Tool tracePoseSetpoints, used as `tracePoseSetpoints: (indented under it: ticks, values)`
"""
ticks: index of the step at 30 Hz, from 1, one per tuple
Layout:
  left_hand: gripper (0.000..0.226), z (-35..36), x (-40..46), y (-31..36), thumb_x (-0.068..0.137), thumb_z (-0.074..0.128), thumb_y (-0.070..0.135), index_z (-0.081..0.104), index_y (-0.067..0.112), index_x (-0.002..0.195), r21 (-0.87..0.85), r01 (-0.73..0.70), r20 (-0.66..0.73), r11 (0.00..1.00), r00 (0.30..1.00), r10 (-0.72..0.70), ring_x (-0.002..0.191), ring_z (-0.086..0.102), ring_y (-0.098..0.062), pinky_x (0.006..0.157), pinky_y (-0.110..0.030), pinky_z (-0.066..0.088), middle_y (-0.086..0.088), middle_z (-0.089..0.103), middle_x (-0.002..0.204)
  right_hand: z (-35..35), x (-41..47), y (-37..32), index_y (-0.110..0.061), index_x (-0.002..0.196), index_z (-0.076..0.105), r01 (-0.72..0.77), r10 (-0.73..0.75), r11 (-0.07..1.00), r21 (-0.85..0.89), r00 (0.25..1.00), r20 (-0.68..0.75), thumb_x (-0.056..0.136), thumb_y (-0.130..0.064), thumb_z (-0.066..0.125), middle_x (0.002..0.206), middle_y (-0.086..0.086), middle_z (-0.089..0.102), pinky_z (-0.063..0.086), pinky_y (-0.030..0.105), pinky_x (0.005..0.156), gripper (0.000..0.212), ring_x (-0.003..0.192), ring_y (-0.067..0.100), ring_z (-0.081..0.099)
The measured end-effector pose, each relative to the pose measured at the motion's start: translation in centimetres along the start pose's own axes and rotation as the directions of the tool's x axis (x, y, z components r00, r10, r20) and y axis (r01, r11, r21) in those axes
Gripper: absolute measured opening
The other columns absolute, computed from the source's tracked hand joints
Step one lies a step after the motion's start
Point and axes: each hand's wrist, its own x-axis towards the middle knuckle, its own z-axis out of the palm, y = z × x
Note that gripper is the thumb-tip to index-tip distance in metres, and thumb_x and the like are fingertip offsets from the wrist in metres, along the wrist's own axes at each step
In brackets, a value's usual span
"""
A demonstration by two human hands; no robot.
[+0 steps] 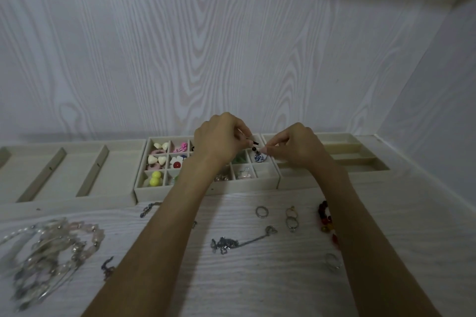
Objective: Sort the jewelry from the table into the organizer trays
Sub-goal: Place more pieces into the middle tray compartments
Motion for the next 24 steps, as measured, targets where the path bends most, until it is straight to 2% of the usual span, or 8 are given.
tracePoseSetpoints:
  ticks: [3,5,11,15,18,20,22,24]
  values:
    - [0.009,0.6,-0.1,0.0,0.081,0.073,0.032,0.075,0.027,0.088,0.01,0.015,-0.012,1.0,1.0,-0.015,0.086,0.066,-0.01,0.075,-0.029,0.052,0.006,0.073,0.088,0.5,0.1,-0.3,-0.023,0.082,0.077,0.001,0.002,0.997,-0.078,0.999,0.033,0.079,-0.032,0.073,0.076,0.001,0.072,0.049,0.028,0.066,0.01,0.073,0.015,0.065]
    - [0.01,0.8,-0.1,-0.1,0.081,0.072,0.032,0.075,0.027,0.089,0.029,0.017,-0.001,0.999,1.0,-0.017,0.088,0.066,-0.012,0.074,-0.028,0.051,0.006,0.073,0.09,0.9,0.0,-0.7,-0.024,0.088,0.077,0.005,0.0,0.99,-0.143,0.999,0.035,0.081,-0.031,0.071,0.086,0.0,0.072,0.046,0.025,0.066,0.011,0.079,0.015,0.065]
    - [0.011,1.0,-0.2,-0.4,0.08,0.074,0.034,0.075,0.028,0.089,0.049,0.022,0.017,0.999,1.0,-0.023,0.087,0.066,-0.012,0.075,-0.032,0.053,0.007,0.073,0.089,1.2,-0.3,-1.1,-0.023,0.078,0.077,-0.017,-0.004,0.989,-0.148,0.99,-0.139,0.073,-0.03,0.078,0.078,-0.006,0.069,0.037,0.019,0.054,0.008,0.072,0.009,0.061]
    - [0.009,1.1,-0.1,-0.3,0.08,0.073,0.034,0.075,0.029,0.087,0.045,0.015,0.007,0.999,1.0,-0.015,0.087,0.065,-0.011,0.074,-0.029,0.051,0.008,0.072,0.089,-0.7,-0.3,-0.9,-0.021,0.085,0.077,-0.007,0.004,0.992,-0.124,1.0,-0.023,0.08,-0.027,0.073,0.059,-0.017,0.049,0.035,0.02,0.056,0.009,0.056,0.002,0.046]
    - [0.011,1.3,-0.1,-0.1,0.081,0.072,0.035,0.075,0.028,0.088,0.05,0.005,0.011,0.999,1.0,-0.005,0.087,0.065,-0.01,0.074,-0.029,0.05,0.009,0.072,0.089,-1.5,-0.4,-1.2,-0.027,0.09,0.075,0.026,-0.018,0.983,-0.183,0.999,0.048,0.085,-0.017,0.064,0.085,-0.007,0.067,0.042,0.026,0.067,0.016,0.064,0.007,0.049]
    - [0.012,1.6,-0.1,0.1,0.081,0.072,0.037,0.075,0.029,0.09,0.064,-0.005,0.015,0.998,1.0,0.004,0.087,0.065,-0.011,0.074,-0.029,0.051,0.009,0.072,0.09,-1.3,-0.3,-1.6,-0.03,0.097,0.073,0.021,0.002,0.971,-0.237,0.995,0.098,0.087,-0.009,0.054,0.114,0.002,0.067,0.041,0.024,0.061,0.03,0.061,0.008,0.046]
    - [0.013,1.8,-0.1,0.2,0.081,0.072,0.038,0.075,0.03,0.09,0.082,-0.016,0.032,0.997,0.999,0.013,0.087,0.066,-0.011,0.073,-0.03,0.052,0.008,0.073,0.09,-1.0,-0.3,-1.9,-0.031,0.106,0.07,0.015,0.037,0.951,-0.308,0.986,0.162,0.088,-0.004,0.048,0.123,0.004,0.063,0.037,0.022,0.055,0.04,0.06,0.007,0.046]
    - [0.012,2.0,0.0,0.1,0.082,0.071,0.037,0.075,0.03,0.091,0.1,-0.02,0.078,0.995,0.997,0.012,0.088,0.066,-0.012,0.074,-0.03,0.052,0.008,0.073,0.093,-0.7,-0.4,-2.1,-0.032,0.111,0.068,0.018,0.053,0.935,-0.354,0.981,0.188,0.09,-0.003,0.044,0.127,0.005,0.06,0.042,0.025,0.064,0.043,0.08,0.017,0.06]
